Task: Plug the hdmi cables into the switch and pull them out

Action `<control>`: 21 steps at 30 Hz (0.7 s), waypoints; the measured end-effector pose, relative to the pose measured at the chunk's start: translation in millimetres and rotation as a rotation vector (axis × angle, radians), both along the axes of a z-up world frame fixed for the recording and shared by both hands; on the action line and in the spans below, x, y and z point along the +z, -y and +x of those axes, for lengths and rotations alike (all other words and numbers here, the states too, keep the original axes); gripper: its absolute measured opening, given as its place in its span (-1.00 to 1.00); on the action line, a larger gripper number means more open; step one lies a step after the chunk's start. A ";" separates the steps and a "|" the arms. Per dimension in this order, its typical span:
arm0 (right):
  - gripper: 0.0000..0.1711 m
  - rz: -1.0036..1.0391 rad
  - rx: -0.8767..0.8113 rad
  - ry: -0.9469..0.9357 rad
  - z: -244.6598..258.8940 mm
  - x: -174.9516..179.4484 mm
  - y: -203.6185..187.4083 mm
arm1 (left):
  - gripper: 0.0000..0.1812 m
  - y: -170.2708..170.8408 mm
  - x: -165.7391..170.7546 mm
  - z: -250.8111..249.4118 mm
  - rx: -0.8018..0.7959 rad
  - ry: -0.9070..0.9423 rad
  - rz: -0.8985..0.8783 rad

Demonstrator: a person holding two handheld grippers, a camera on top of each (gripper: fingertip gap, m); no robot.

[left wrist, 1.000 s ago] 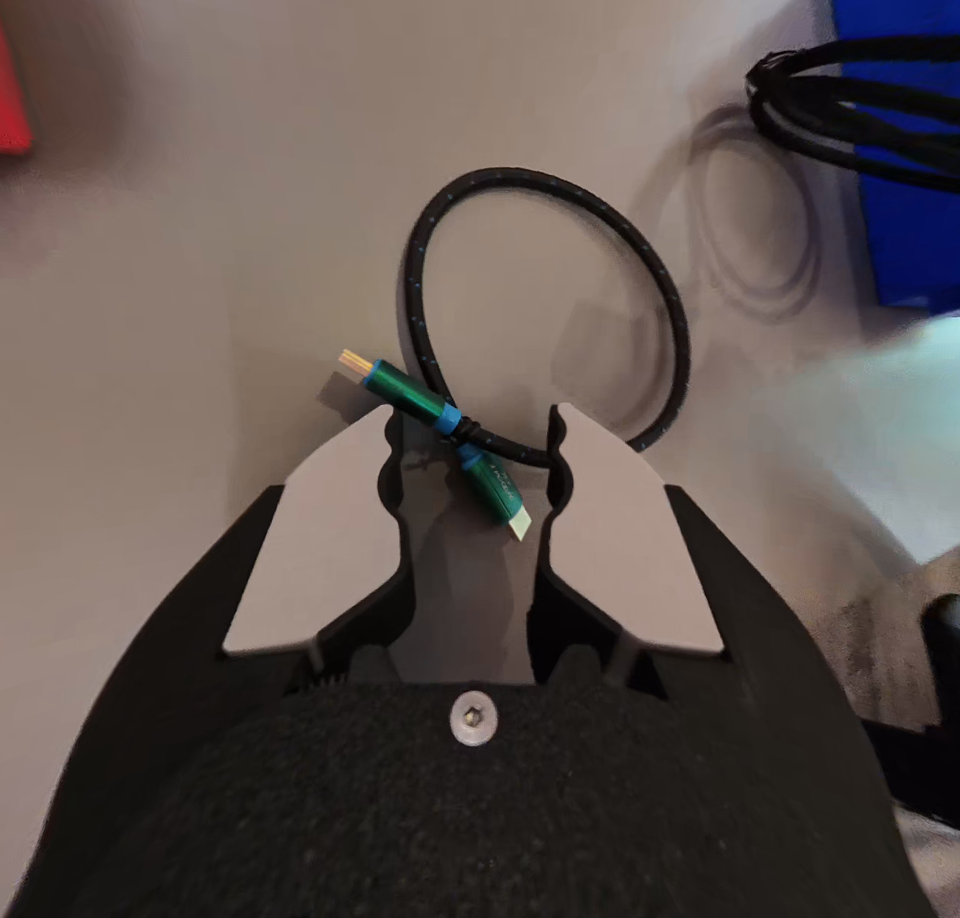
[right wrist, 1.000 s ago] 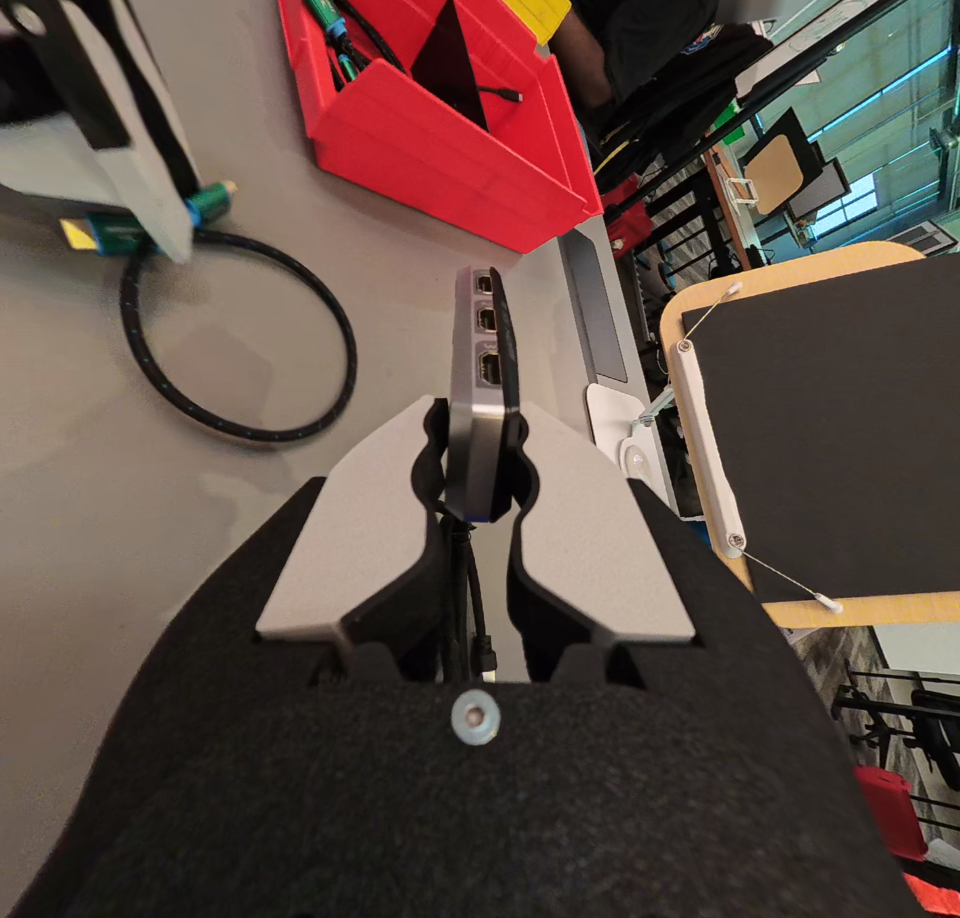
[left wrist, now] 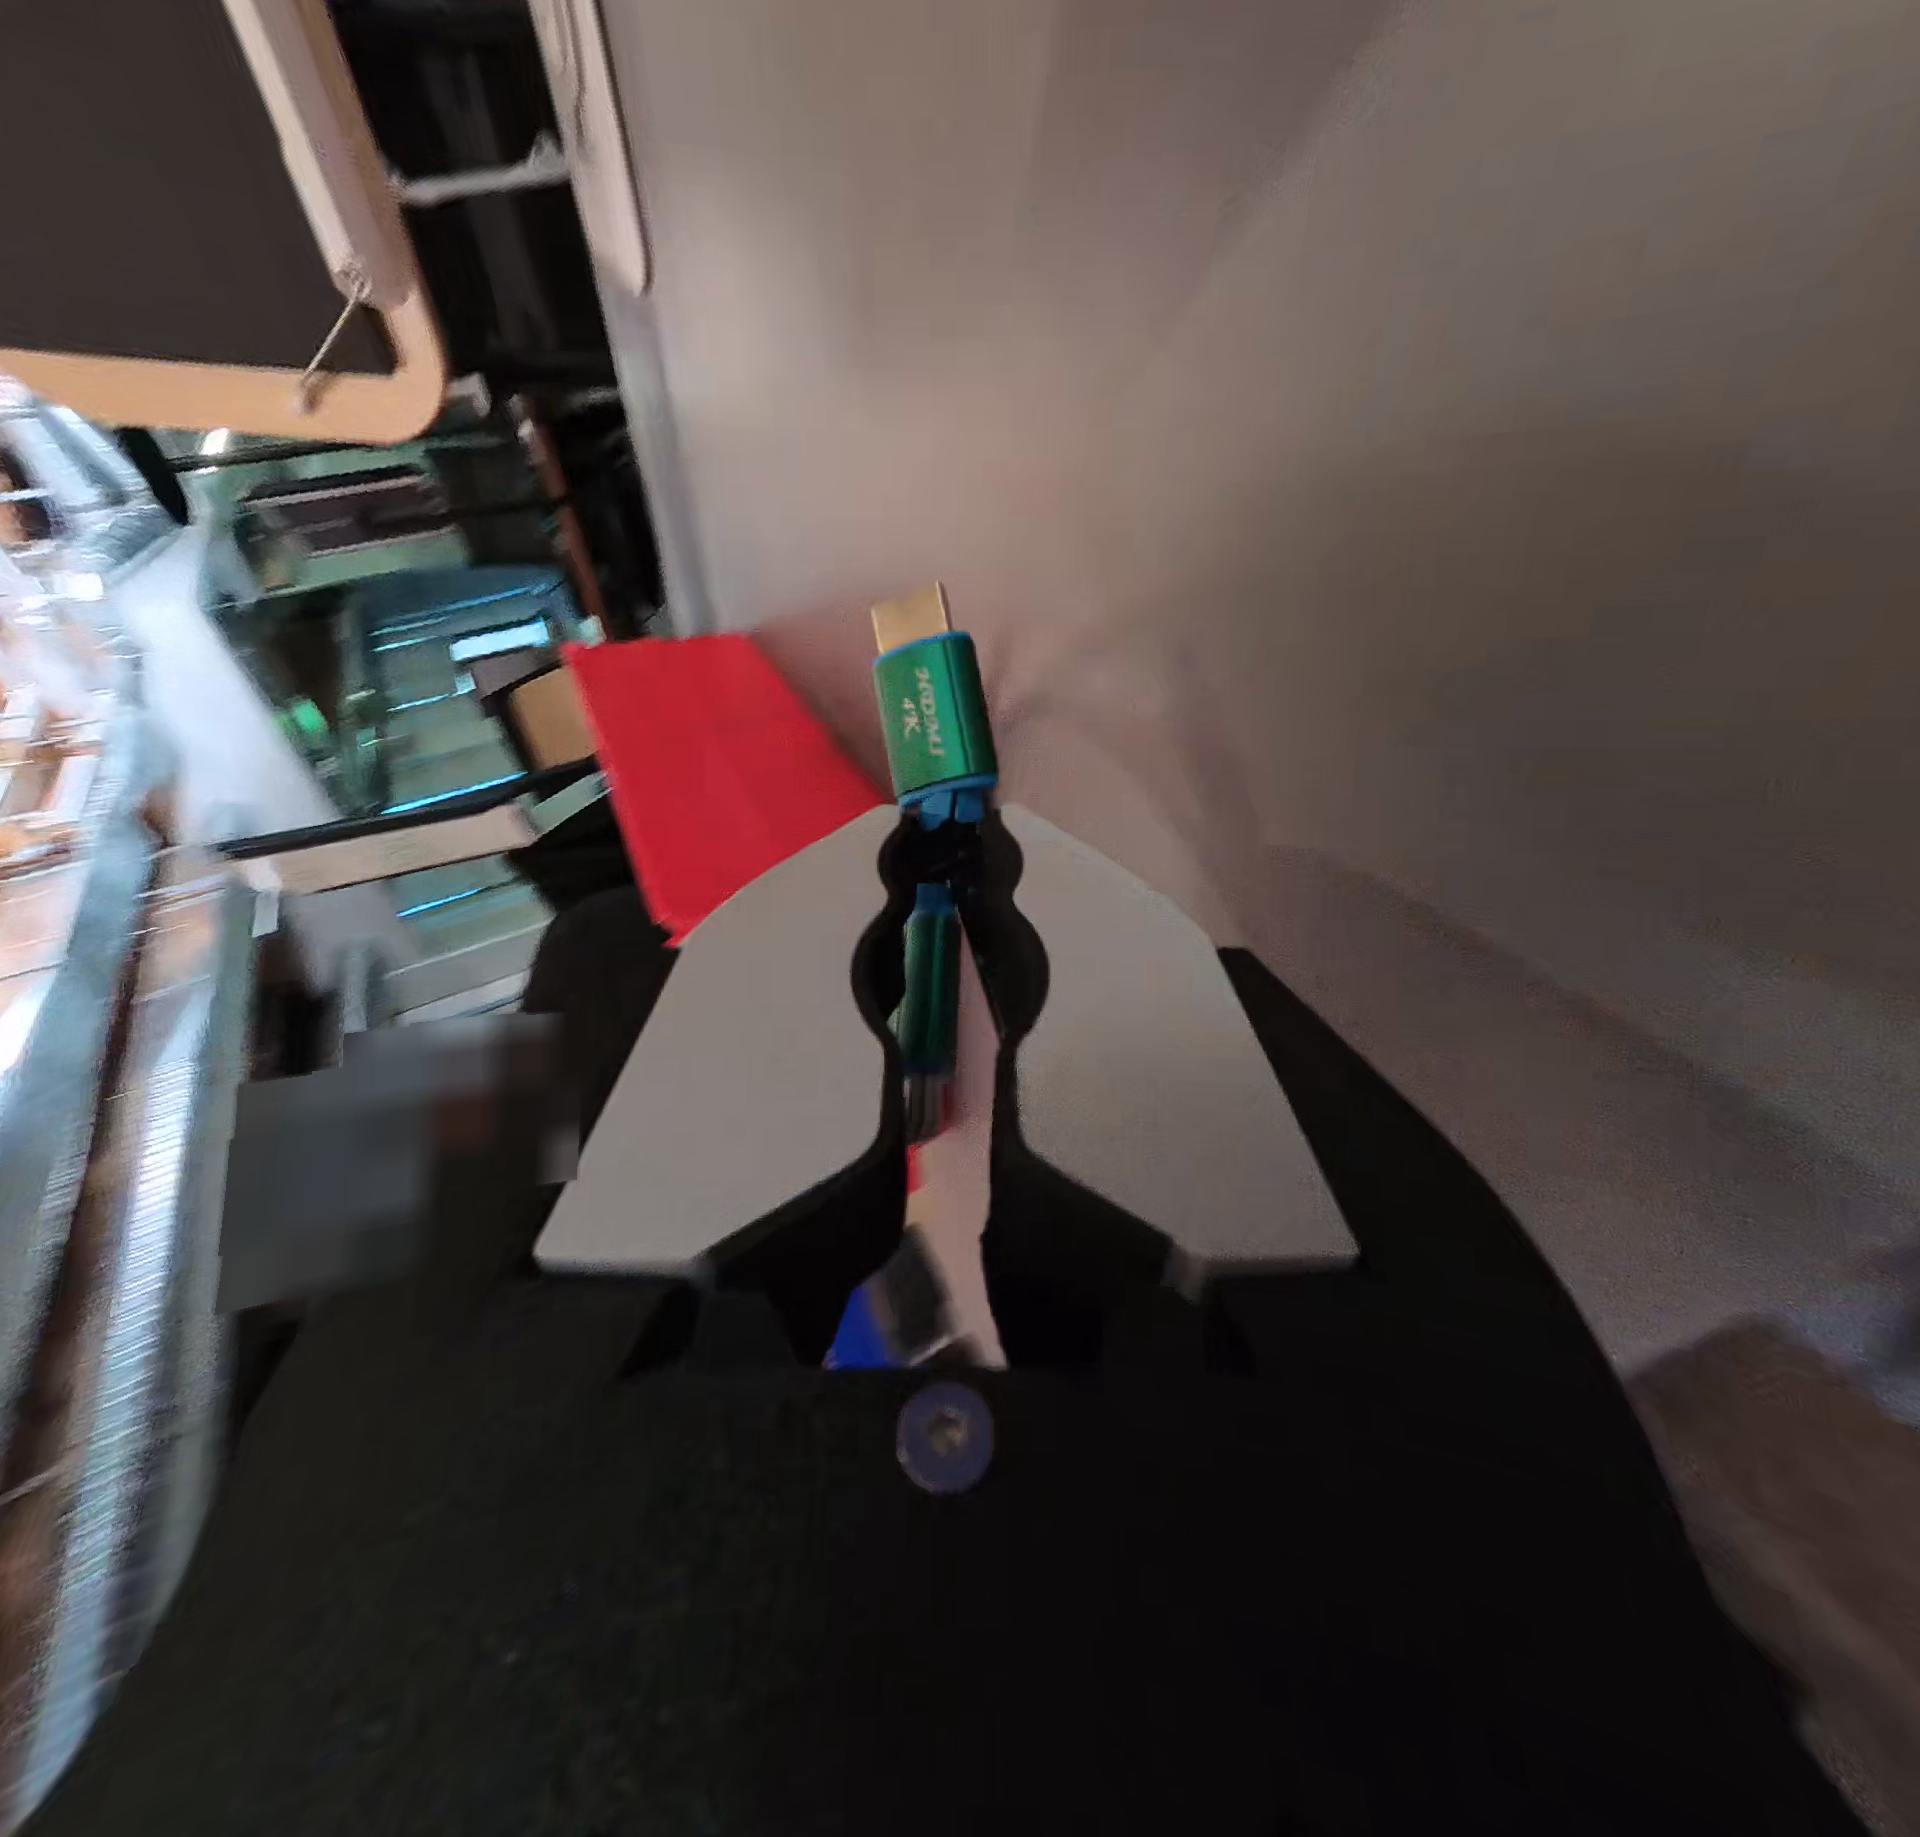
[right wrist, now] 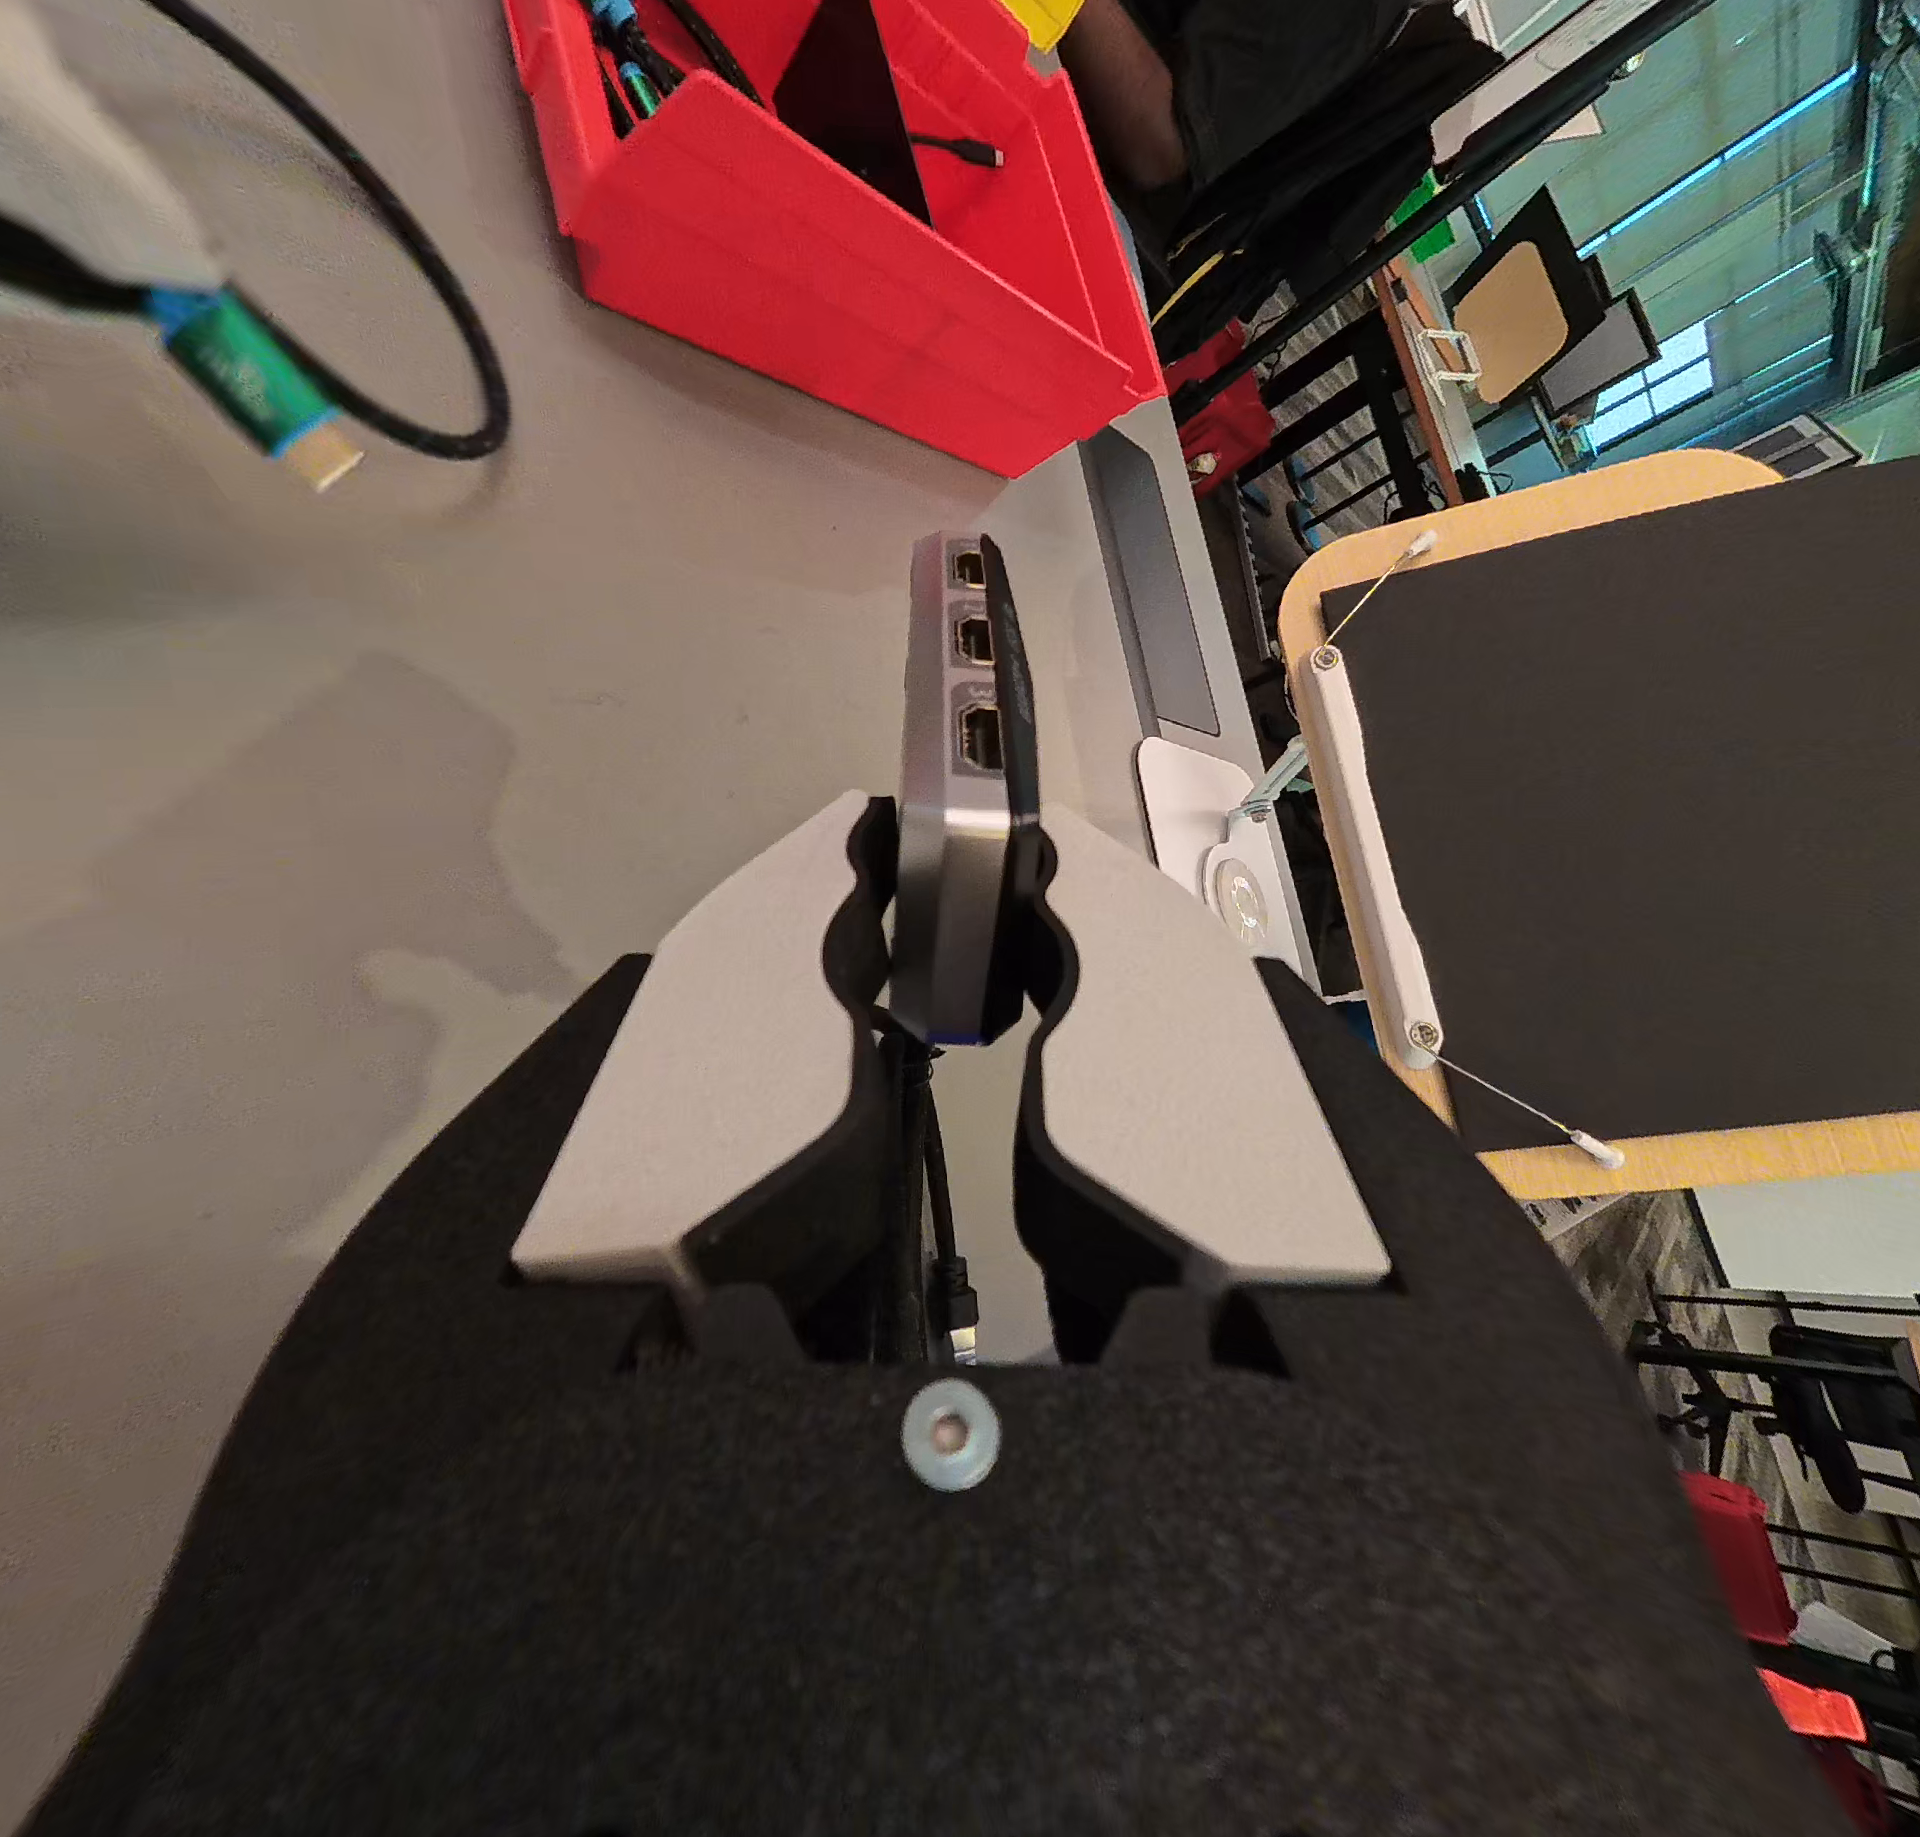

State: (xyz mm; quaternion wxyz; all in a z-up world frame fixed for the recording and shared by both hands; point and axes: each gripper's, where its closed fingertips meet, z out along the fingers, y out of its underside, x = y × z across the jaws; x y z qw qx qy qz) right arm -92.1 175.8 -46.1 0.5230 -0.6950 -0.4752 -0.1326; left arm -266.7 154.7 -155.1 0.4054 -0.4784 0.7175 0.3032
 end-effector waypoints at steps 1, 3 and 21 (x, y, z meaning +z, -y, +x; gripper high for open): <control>-0.74 -0.001 0.000 0.000 -0.1 -0.4 0.0 | -0.88 13.9 -7.1 7.2 -0.011 0.061 -0.089; -0.74 -0.003 -0.001 0.001 -0.4 -1.3 -0.3 | -0.88 37.2 -16.4 18.8 -0.011 0.181 -0.281; -0.74 -0.016 0.003 0.002 -1.0 -6.2 -2.6 | -0.56 29.7 -38.2 28.4 0.091 0.356 -0.569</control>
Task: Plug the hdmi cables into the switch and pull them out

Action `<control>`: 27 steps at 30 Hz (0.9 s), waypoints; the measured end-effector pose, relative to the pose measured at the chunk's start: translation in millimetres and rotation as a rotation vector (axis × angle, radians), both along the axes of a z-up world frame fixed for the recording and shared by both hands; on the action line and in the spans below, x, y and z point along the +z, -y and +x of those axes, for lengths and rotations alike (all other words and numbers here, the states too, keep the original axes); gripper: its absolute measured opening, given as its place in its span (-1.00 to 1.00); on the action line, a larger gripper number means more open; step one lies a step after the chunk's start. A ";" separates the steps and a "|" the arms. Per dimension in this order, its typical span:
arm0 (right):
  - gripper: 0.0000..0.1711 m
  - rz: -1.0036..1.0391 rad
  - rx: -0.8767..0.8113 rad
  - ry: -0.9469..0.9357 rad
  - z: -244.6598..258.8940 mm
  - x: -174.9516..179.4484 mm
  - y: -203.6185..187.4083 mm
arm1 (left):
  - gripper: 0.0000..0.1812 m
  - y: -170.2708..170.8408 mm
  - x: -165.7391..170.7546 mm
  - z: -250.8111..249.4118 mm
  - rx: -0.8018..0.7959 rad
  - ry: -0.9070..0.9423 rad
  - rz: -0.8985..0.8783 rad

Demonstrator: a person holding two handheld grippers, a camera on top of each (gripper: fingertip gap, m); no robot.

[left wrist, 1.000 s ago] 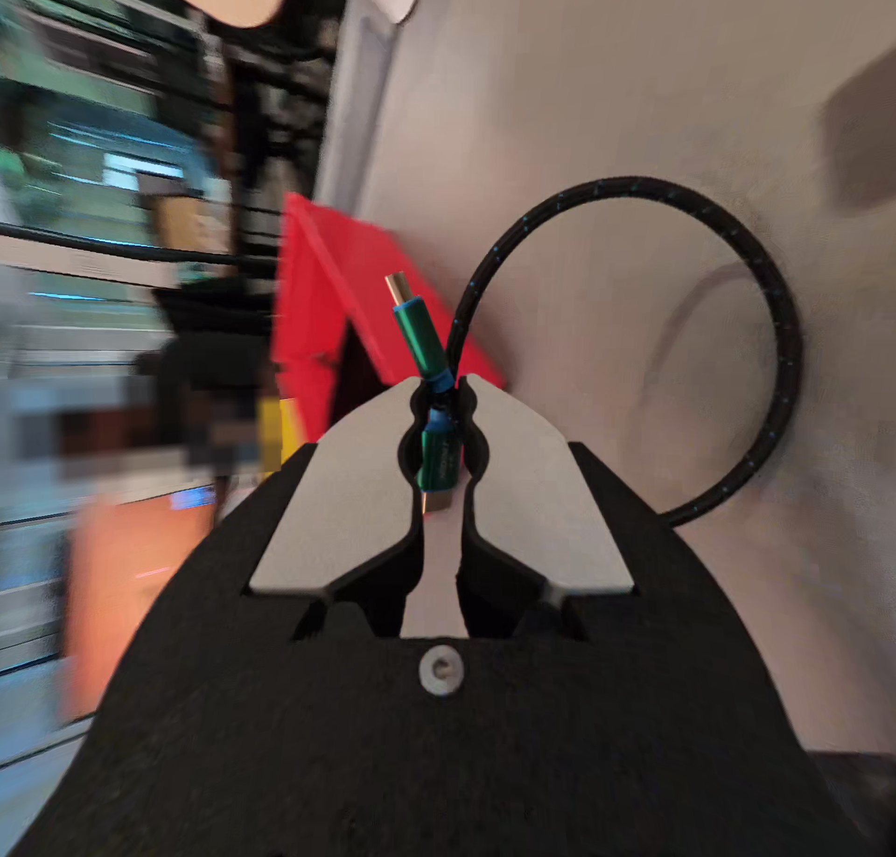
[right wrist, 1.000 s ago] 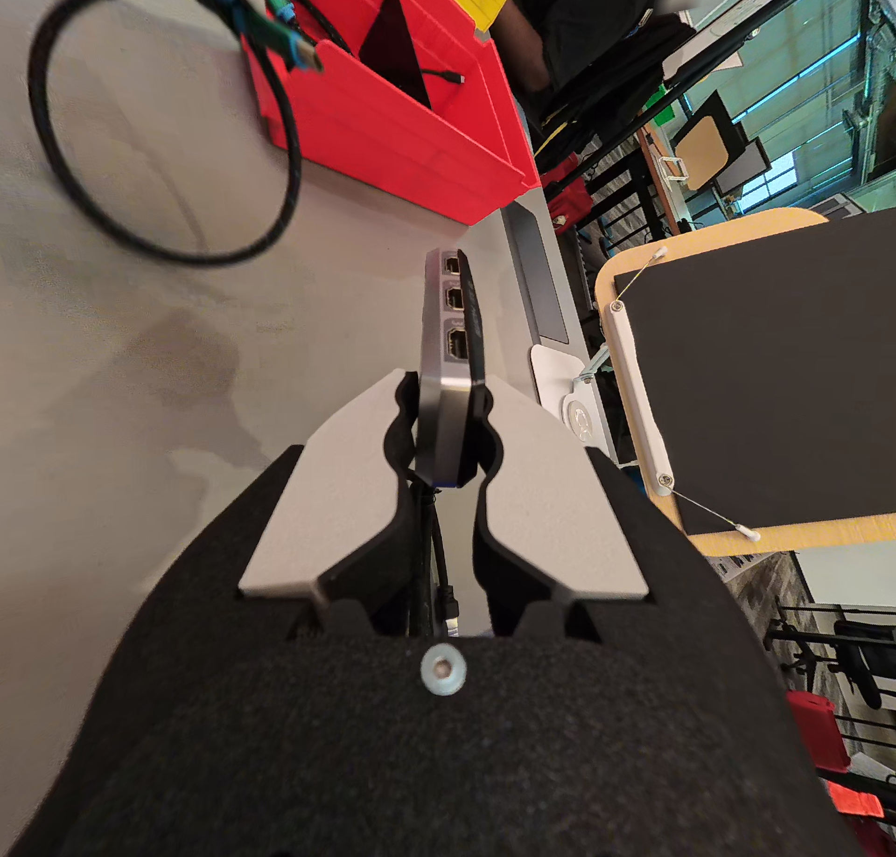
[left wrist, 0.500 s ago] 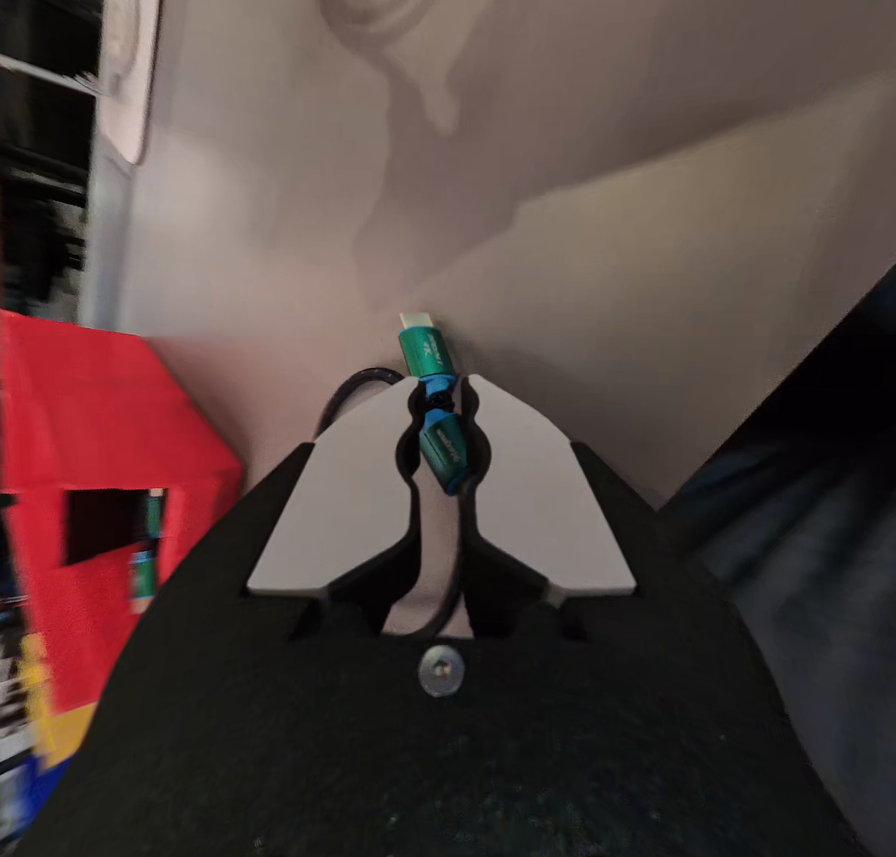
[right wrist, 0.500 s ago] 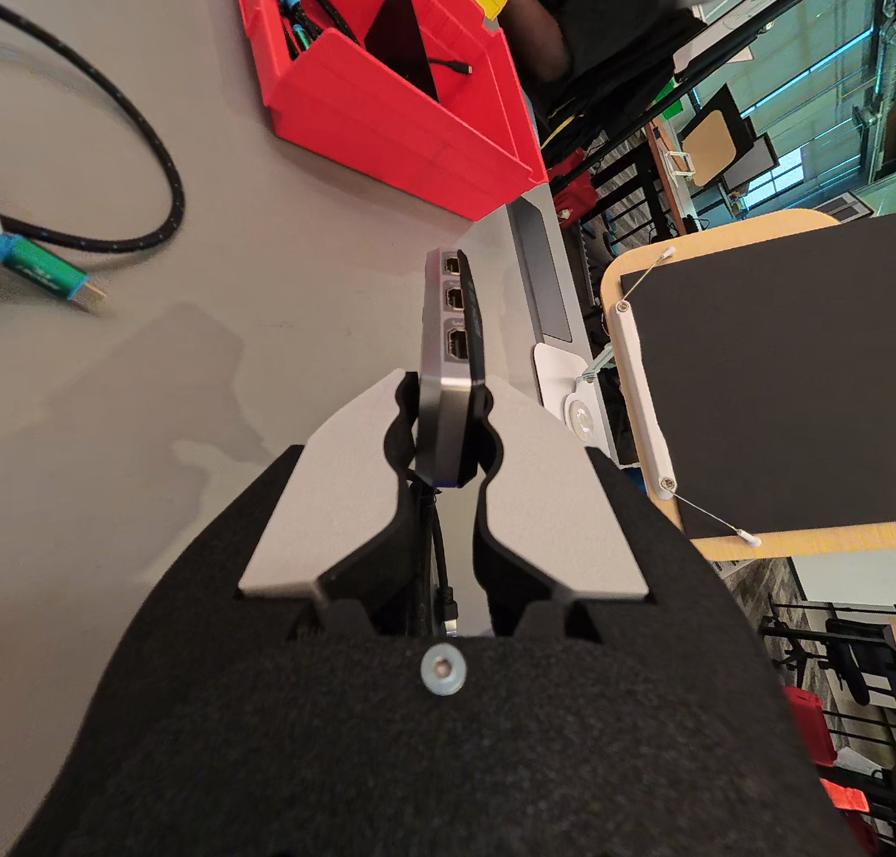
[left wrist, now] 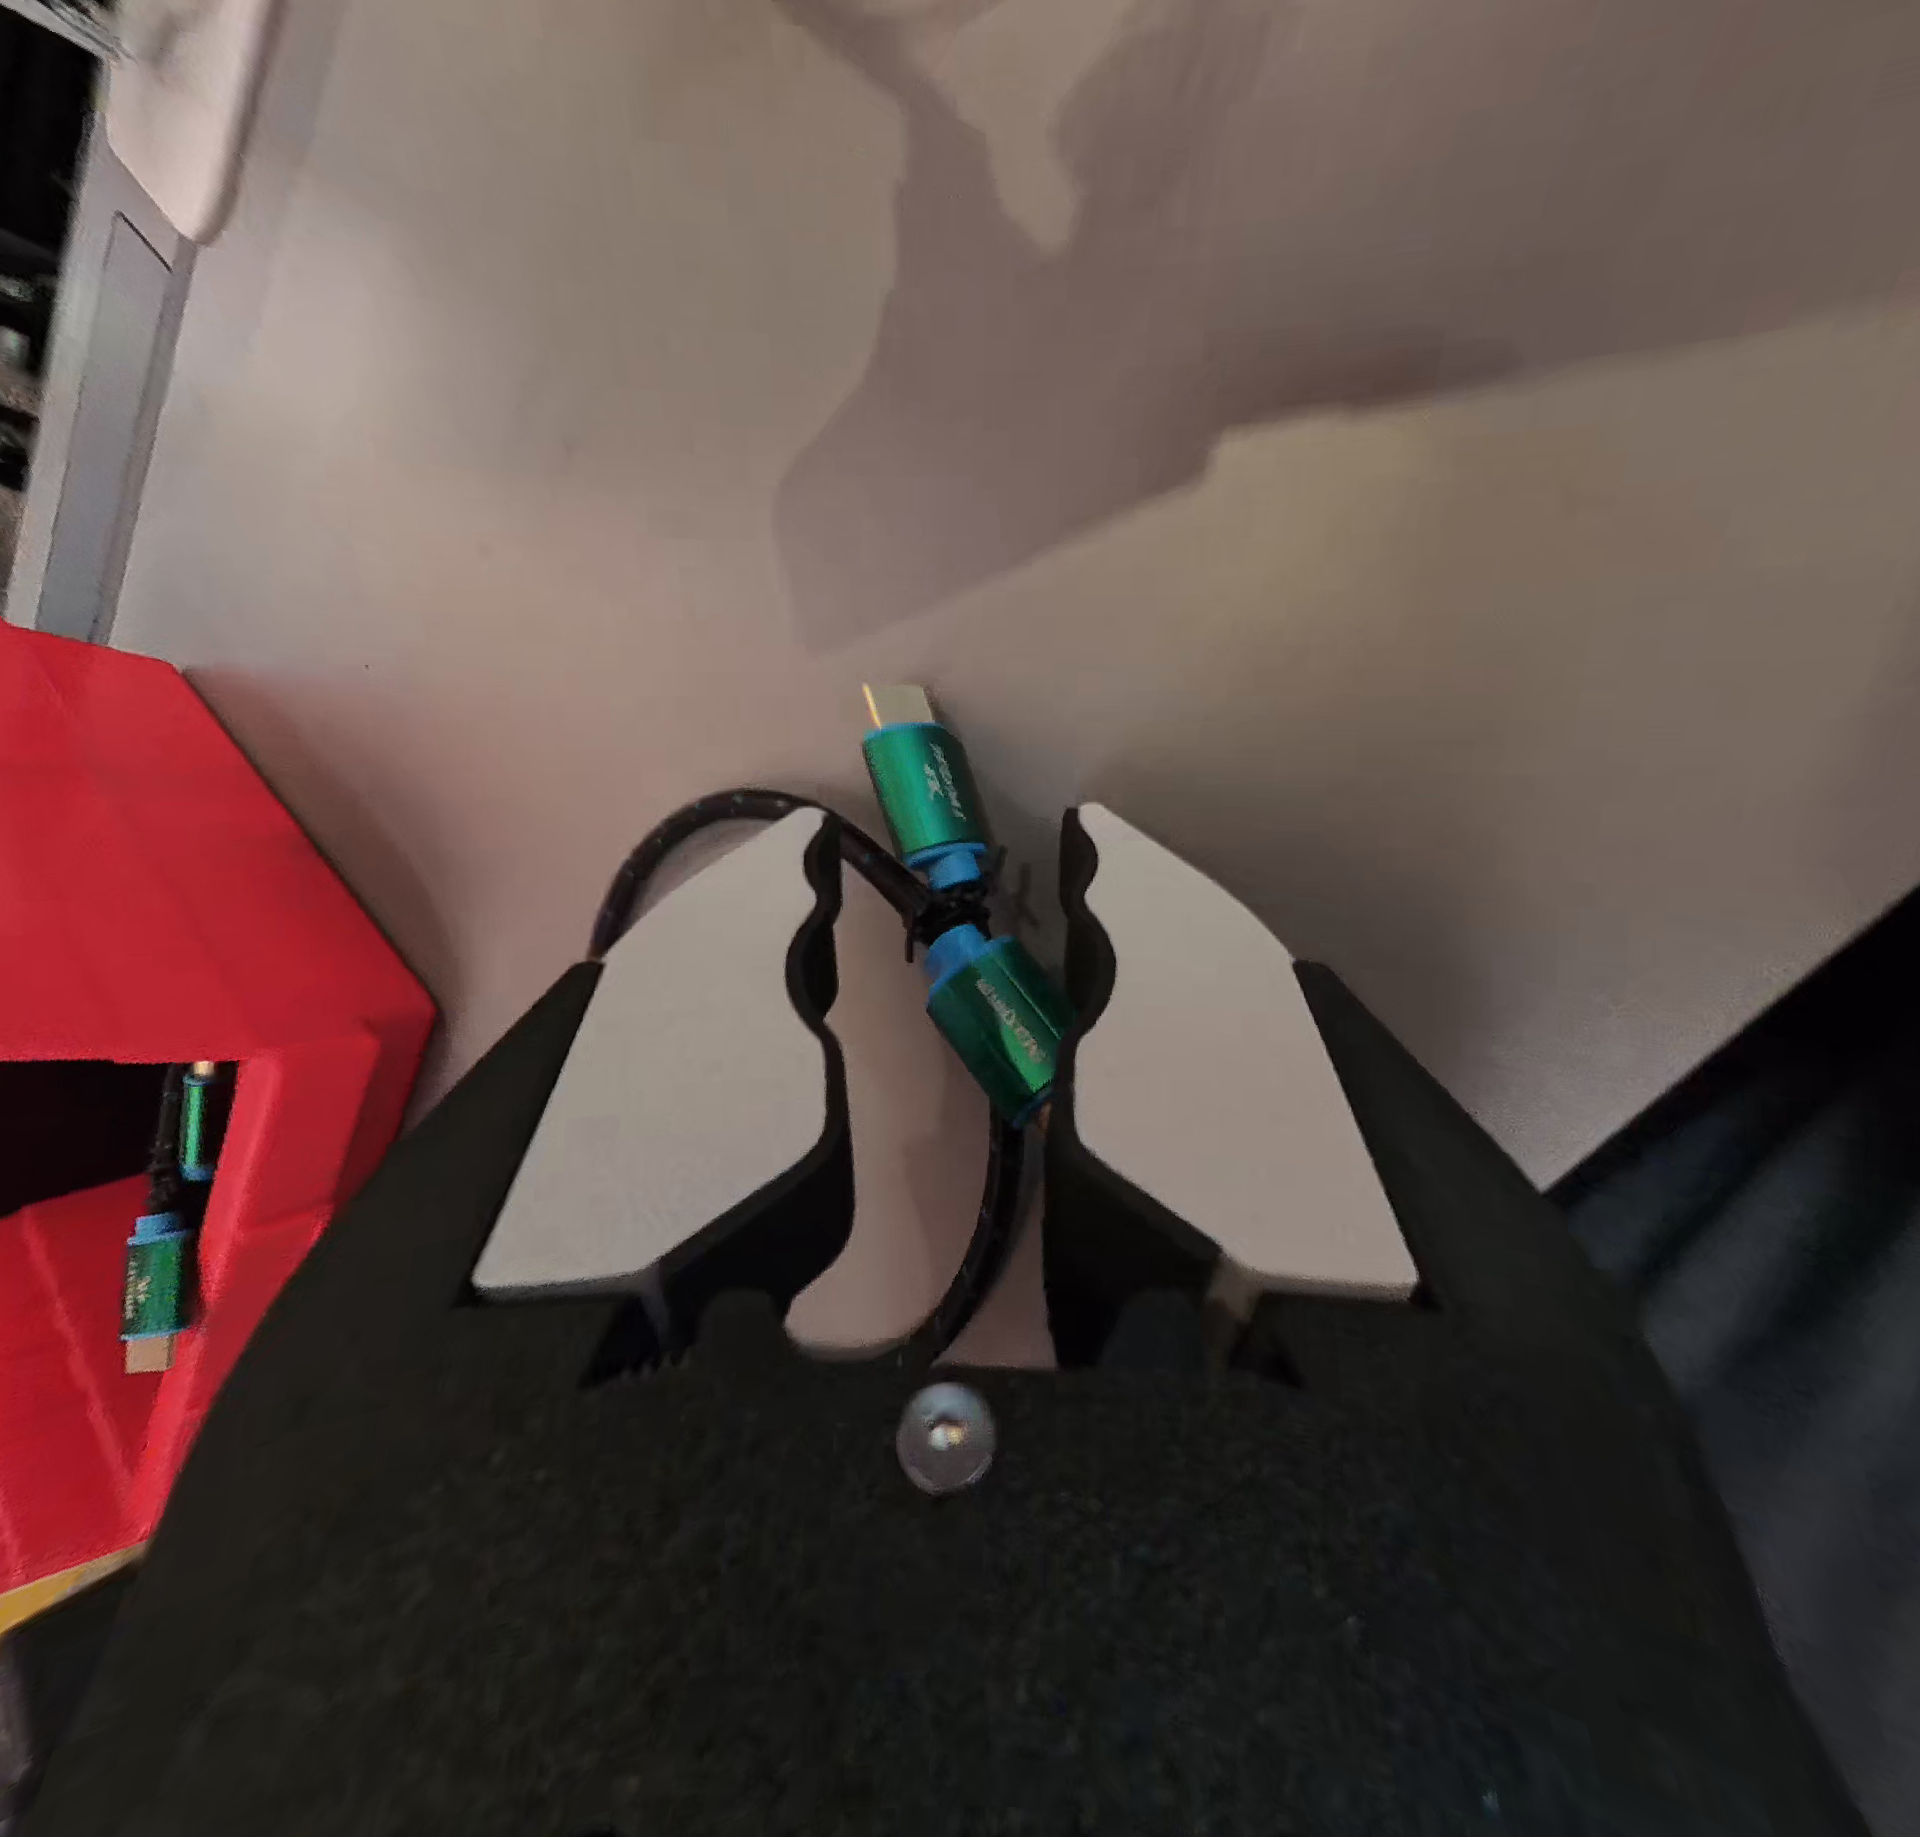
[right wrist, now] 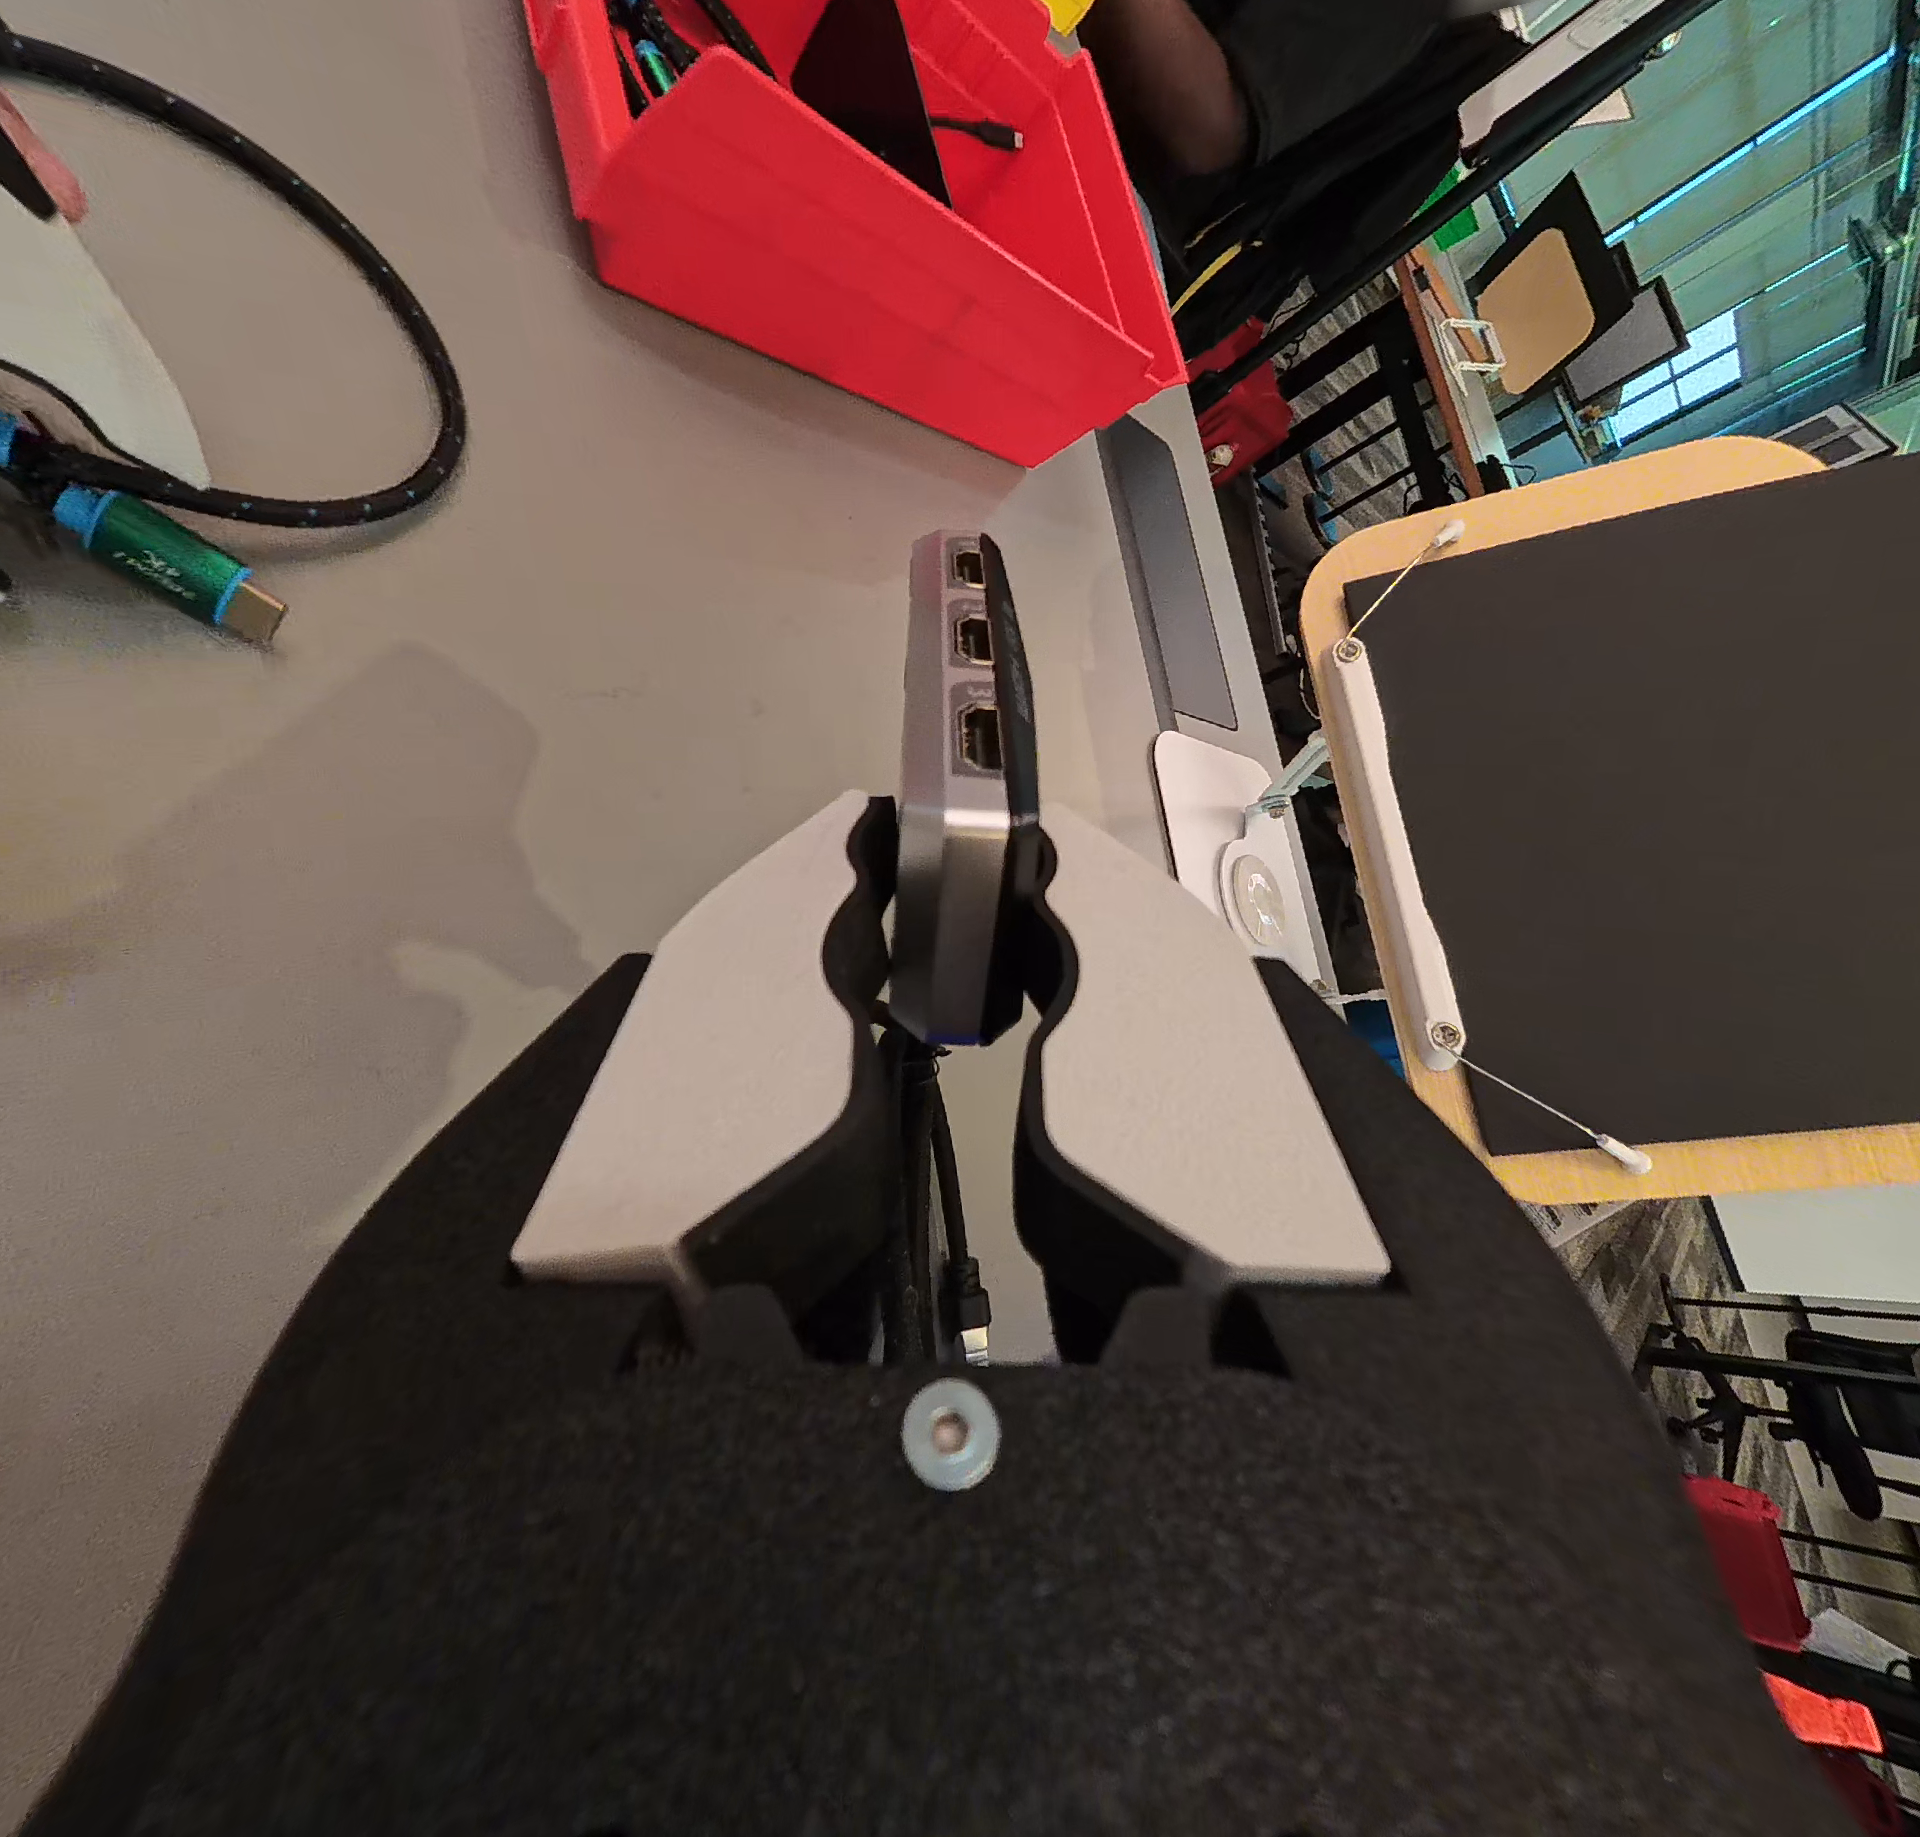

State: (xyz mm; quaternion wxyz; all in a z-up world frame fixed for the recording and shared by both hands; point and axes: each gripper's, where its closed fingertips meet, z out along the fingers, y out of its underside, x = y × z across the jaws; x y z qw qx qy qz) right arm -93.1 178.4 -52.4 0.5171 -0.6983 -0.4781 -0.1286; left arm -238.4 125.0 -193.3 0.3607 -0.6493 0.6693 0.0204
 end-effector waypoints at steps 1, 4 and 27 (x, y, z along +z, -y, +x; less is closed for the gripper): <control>-0.74 0.000 -0.001 0.001 0.3 0.0 0.0 | -0.69 -4.1 -3.3 -2.9 0.018 -0.025 0.001; -0.74 -0.001 0.000 0.000 0.6 -0.3 0.2 | -0.75 -10.7 -4.4 -6.2 0.029 -0.033 0.019; -0.74 0.079 0.001 0.029 -5.2 5.8 -1.8 | -0.89 -11.4 137.5 29.6 -0.011 0.762 -0.870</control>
